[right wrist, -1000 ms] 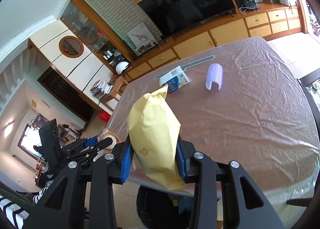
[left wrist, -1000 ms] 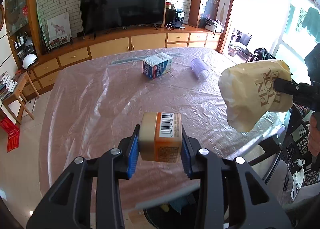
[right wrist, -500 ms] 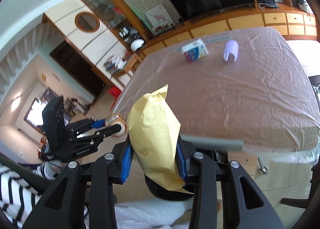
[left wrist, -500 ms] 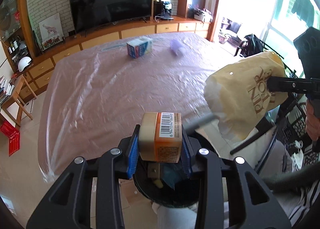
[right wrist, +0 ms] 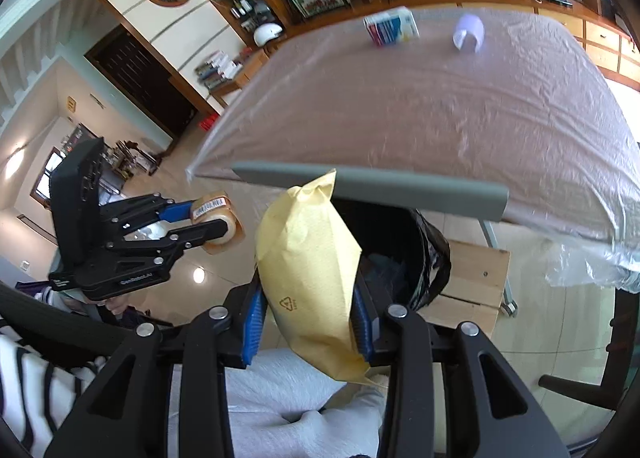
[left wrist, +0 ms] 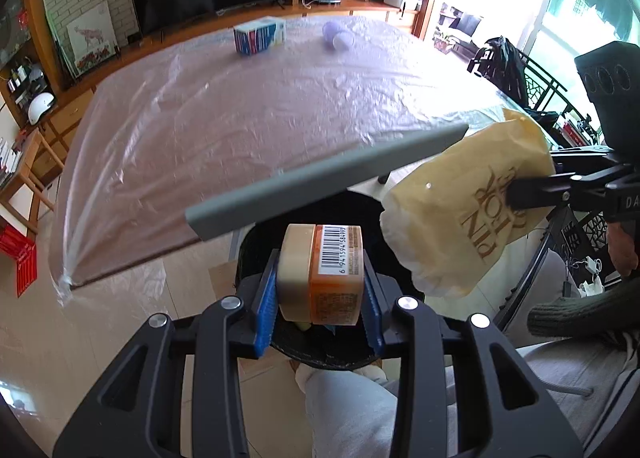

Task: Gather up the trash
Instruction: 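Carry the yellow bag and tape roll over the black bin with both tools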

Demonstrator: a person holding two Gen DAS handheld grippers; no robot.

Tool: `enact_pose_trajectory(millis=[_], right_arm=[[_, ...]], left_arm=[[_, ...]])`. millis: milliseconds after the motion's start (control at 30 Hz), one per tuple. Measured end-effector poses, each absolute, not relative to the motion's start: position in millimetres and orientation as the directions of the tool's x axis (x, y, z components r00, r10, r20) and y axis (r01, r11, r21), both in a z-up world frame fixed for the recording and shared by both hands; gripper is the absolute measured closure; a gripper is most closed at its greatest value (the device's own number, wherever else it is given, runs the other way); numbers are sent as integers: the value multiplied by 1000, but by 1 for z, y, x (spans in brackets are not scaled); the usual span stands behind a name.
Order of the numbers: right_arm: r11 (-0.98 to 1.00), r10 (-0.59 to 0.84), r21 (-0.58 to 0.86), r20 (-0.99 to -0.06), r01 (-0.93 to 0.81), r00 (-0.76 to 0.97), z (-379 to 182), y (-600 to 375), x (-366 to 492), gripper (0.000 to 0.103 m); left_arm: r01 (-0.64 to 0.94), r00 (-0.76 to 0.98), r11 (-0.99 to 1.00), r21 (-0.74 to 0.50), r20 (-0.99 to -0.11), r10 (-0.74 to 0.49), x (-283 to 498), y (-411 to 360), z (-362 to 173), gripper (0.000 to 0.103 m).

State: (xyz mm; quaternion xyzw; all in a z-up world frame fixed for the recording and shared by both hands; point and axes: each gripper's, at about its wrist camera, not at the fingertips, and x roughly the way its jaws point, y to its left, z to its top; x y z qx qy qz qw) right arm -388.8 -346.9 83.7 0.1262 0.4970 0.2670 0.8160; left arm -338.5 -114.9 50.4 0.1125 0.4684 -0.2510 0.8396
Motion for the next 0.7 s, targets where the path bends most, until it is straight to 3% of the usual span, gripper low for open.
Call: enact_pose_trajectory(millis=[700], right_arm=[[894,440,370,-834,-252,334,20,-319,-357,67]], left_arm=[[499,382,866,-16,-893,-237,-326,-120,-4,65]])
